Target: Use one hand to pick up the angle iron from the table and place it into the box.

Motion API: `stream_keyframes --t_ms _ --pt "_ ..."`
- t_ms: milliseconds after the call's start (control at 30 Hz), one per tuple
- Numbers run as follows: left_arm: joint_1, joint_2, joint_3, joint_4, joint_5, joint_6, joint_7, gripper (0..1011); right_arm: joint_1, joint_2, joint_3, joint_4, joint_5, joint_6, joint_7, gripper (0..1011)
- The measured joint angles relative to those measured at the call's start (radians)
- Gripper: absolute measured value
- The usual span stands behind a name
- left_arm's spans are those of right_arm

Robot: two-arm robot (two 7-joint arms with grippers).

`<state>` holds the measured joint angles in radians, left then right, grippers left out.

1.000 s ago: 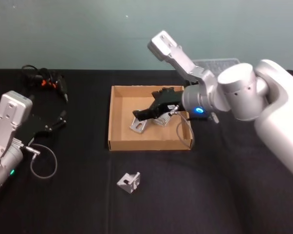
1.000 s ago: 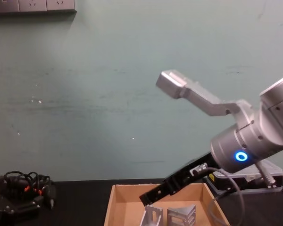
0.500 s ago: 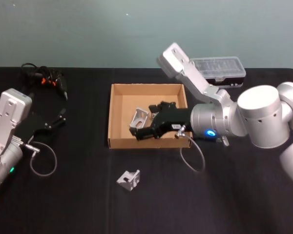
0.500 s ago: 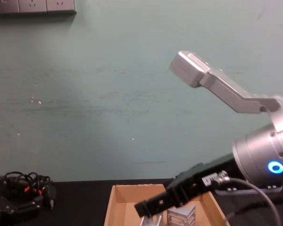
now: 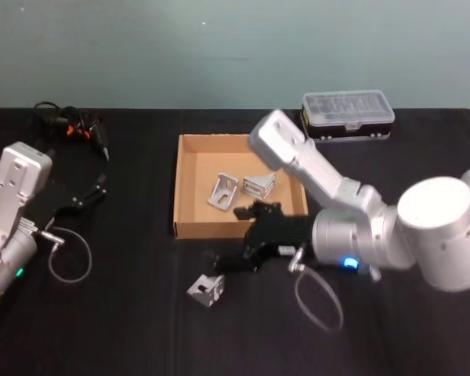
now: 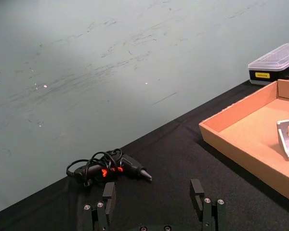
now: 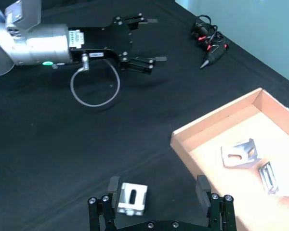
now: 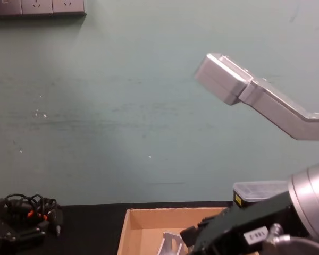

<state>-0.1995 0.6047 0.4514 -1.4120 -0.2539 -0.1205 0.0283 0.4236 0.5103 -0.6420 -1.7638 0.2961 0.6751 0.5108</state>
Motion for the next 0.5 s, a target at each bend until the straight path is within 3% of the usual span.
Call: stream_keyframes --t_ms 233,500 --pt "0.0 0.0 0.0 0.0 0.0 0.0 0.0 1011 -0.074 0.002 -0.006 -0.074 -0.045 0.048 -0.08 1002" --pt "0.0 0.0 0.0 0.0 0.0 0.0 0.0 1011 -0.087 -0.023 -0.042 -0.042 -0.085 0.075 -0.084 1002"
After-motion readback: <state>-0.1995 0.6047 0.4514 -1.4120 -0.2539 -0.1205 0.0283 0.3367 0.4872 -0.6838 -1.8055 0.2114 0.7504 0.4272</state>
